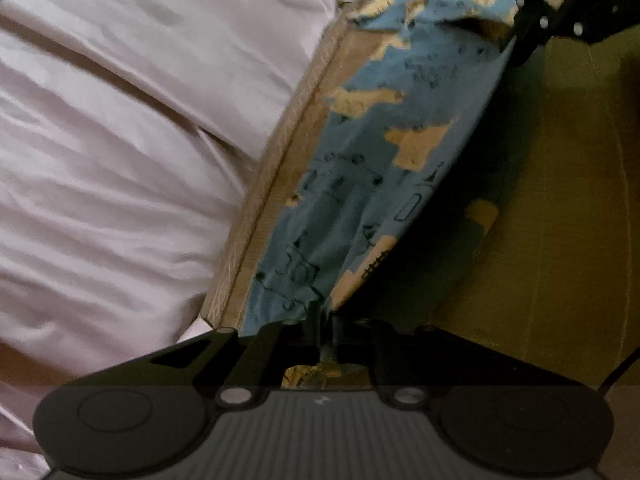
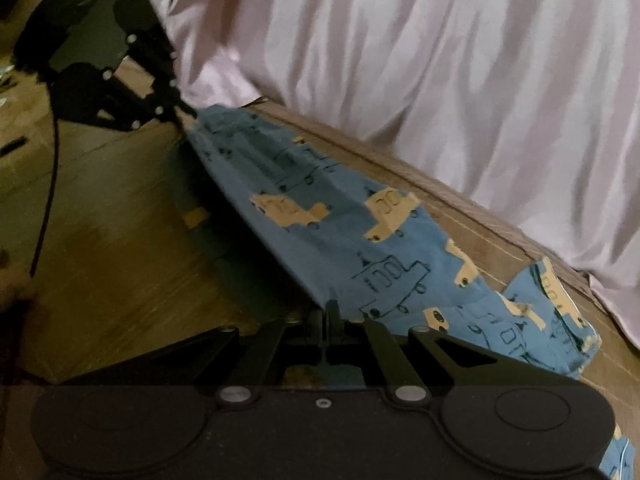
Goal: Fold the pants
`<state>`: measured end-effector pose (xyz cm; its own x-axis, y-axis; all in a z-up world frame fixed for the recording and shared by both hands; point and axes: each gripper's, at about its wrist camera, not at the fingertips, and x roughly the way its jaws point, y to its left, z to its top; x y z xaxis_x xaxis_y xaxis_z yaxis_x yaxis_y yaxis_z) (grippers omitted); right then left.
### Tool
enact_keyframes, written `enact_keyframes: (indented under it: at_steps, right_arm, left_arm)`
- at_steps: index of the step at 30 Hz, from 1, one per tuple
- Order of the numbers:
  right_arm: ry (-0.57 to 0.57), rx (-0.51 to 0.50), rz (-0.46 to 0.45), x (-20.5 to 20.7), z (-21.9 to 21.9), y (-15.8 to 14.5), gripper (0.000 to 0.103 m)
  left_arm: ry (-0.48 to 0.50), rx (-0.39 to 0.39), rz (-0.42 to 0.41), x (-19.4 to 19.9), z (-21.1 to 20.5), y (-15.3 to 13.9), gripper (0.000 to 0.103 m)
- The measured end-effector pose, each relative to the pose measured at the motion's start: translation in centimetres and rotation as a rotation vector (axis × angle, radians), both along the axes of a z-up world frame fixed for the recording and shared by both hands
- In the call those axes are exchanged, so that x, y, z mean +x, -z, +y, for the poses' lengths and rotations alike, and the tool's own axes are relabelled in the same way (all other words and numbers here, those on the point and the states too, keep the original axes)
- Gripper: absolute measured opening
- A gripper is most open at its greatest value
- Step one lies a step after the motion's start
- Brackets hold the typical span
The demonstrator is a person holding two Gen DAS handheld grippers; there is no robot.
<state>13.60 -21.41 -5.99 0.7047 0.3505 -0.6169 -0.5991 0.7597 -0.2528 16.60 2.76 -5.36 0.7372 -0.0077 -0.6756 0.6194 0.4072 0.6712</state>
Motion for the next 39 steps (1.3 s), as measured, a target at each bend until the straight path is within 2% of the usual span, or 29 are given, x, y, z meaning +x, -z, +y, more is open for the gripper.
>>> enact_keyframes:
  at_steps: [3,8,9,11,12,13,15,16,19,21,24,28,31,34,37,39]
  right_arm:
    - [-0.026,-0.032,0.019,0.0,0.3,0.4,0.001]
    - [-0.021,-0.018,0.057,0.5,-0.3,0.7,0.007]
    - [-0.018,-0.014,0.060,0.5,-0.4,0.7,0.013]
    - [-0.010,-0.003,0.071,0.6,-0.8,0.4,0.024]
    - [-0.004,0.002,0.074,0.5,-1.0,0.2,0.037]
    - [0.002,0.010,0.073,0.5,-1.3,-0.2,0.053]
    - [0.025,0.040,0.067,0.3,-2.2,-0.9,0.069]
    - [0.043,0.051,0.062,0.2,-2.7,-1.3,0.075]
    - [0.117,0.061,0.045,0.2,-3.9,-1.8,0.084]
    - [0.177,0.073,0.031,0.2,-4.8,-2.1,0.086]
    - [0.226,0.084,-0.005,0.2,-5.7,-2.8,0.097]
    - [0.282,0.065,-0.037,0.2,-6.5,-5.1,0.098]
    - [0.314,0.044,-0.047,-0.7,-7.5,-7.8,0.100]
    - [0.345,-0.018,-0.069,-2.2,-8.6,-10.4,0.102]
    - [0.352,-0.101,-0.045,-3.2,-9.8,-13.1,0.102]
    - [0.340,-0.126,0.017,-3.3,-10.6,-14.7,0.102]
  left_arm:
    - [-0.009,0.030,0.057,0.2,0.1,1.3,0.008]
    - [-0.027,0.008,0.093,0.2,0.1,1.5,0.017]
    - [-0.033,-0.003,0.101,0.3,0.2,1.2,0.022]
    - [-0.055,-0.032,0.125,0.6,0.4,0.6,0.046]
    - [-0.066,-0.039,0.122,0.6,0.5,0.2,0.065]
    - [-0.072,-0.048,0.118,0.7,0.7,-0.1,0.079]
    - [-0.079,-0.078,0.109,0.3,1.0,-0.8,0.087]
    - [-0.081,-0.087,0.110,0.2,0.9,-1.0,0.087]
    - [-0.109,-0.119,0.094,0.0,0.6,-1.4,0.090]
    - [-0.141,-0.167,0.065,0.1,0.2,-1.8,0.094]
    - [-0.209,-0.283,-0.007,0.3,-0.3,-2.7,0.100]
    - [-0.292,-0.458,-0.057,0.6,-0.8,-4.1,0.101]
    - [-0.261,-0.630,-0.026,0.1,-1.4,-5.8,0.103]
    - [-0.219,-0.751,-0.001,-0.4,-2.5,-7.1,0.103]
    - [-0.185,-0.829,0.040,-0.7,-4.2,-7.7,0.103]
    - [-0.161,-0.848,0.071,-1.2,-5.6,-8.0,0.103]
